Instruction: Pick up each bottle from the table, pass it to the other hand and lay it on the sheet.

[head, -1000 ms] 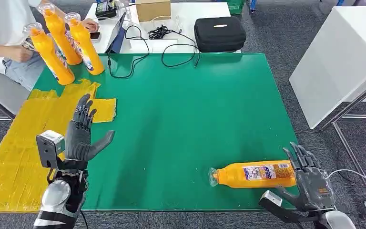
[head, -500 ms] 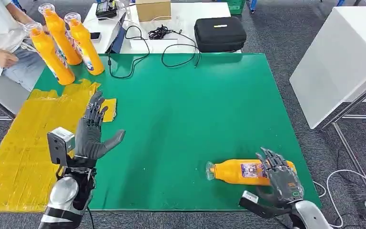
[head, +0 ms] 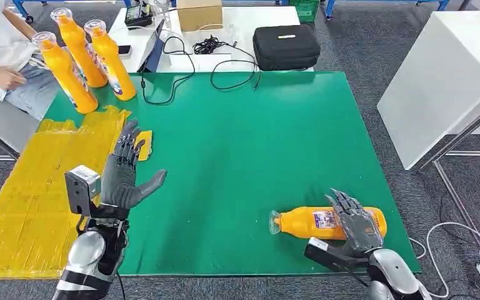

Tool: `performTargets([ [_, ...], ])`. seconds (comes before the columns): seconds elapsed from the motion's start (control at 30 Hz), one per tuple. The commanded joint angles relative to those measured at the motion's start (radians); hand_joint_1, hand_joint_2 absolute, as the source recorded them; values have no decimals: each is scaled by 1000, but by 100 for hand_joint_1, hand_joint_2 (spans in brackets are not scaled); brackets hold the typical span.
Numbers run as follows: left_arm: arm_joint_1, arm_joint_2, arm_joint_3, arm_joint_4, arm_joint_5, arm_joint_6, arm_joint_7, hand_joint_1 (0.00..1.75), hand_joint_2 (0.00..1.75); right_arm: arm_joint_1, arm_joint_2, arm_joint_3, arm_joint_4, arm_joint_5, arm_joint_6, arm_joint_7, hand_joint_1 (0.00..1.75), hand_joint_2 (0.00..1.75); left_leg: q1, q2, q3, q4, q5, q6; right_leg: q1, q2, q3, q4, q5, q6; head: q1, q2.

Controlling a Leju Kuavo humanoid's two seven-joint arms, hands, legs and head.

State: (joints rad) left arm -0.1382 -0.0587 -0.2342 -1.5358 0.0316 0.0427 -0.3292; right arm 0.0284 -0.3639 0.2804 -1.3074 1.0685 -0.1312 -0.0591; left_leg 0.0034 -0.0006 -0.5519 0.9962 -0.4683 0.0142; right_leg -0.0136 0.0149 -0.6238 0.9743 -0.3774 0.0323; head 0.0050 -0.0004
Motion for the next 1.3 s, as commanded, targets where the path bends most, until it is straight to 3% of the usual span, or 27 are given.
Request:
performTargets([
  [0.03,-25,5,-22,74,11,2,7,0,175,-23,-48,73,179,-31,154,82,0,175,0,-1,3,-1,0,0,1,-2,4,-1,0,0,0,0],
  [0.2,-24,2,-18,89,20,9,6,0,175,-64,-49,74,261,-38,174,148,0,175,2,-1,11,-2,0,0,2,-4,13,-6,1,-1,0,0],
  [0.23,-22,1,-17,87,20,9,6,0,175,-70,-42,71,262,-32,177,167,10,175,2,3,18,-1,-3,2,4,0,19,-6,-1,0,0,0],
  [0.27,-20,1,-16,86,20,10,6,0,175,-71,-38,68,260,-28,180,176,113,175,3,1,18,-2,-2,2,4,-3,20,-8,-1,0,0,0],
  [0.33,-20,1,-15,87,20,10,6,0,175,-69,-42,59,250,-42,205,187,159,175,2,4,25,-1,-10,4,4,0,18,-7,-9,-1,1,0],
  [0.37,-22,1,-16,88,21,10,6,0,175,-67,-50,58,244,-53,221,186,175,175,3,2,21,-1,-8,6,3,-3,15,-9,-8,0,0,0],
  [0.6,-46,4,-32,93,37,4,-3,0,175,-93,-133,19,213,-152,294,129,175,175,2,-1,33,-1,-5,9,3,-3,35,-13,-5,7,0,0],
  [0.73,-52,8,-37,99,49,3,-9,0,175,-134,-128,5,210,-190,313,104,175,175,0,-7,30,-2,-5,9,6,-5,39,-15,-6,11,0,0],
  [0.87,-49,10,-38,92,49,3,-9,0,175,-161,-82,-8,221,-199,272,108,175,175,-1,-6,28,-2,-6,10,6,-6,39,-17,-5,11,0,0],
  [0.97,-32,8,-34,69,49,4,-9,0,175,-166,-15,-50,205,-206,168,106,175,175,-1,-4,27,-2,-7,11,5,-4,38,-17,-5,10,0,0],
  [1.07,0,20,-49,30,51,-28,5,0,175,-154,181,-176,96,-296,-67,-20,175,175,-1,-1,25,-2,-7,11,5,-2,36,-17,-4,10,0,0],
  [1.23,5,20,-52,26,51,-29,5,0,175,-149,190,-158,62,-274,-69,21,175,175,-1,1,17,-1,-8,11,4,0,28,-14,-5,11,0,0],
  [1.3,2,28,-65,29,51,-49,13,0,175,-145,224,-186,44,-312,-132,-39,175,175,-1,-2,19,-1,-8,11,5,-3,26,-13,-6,10,0,0],
])
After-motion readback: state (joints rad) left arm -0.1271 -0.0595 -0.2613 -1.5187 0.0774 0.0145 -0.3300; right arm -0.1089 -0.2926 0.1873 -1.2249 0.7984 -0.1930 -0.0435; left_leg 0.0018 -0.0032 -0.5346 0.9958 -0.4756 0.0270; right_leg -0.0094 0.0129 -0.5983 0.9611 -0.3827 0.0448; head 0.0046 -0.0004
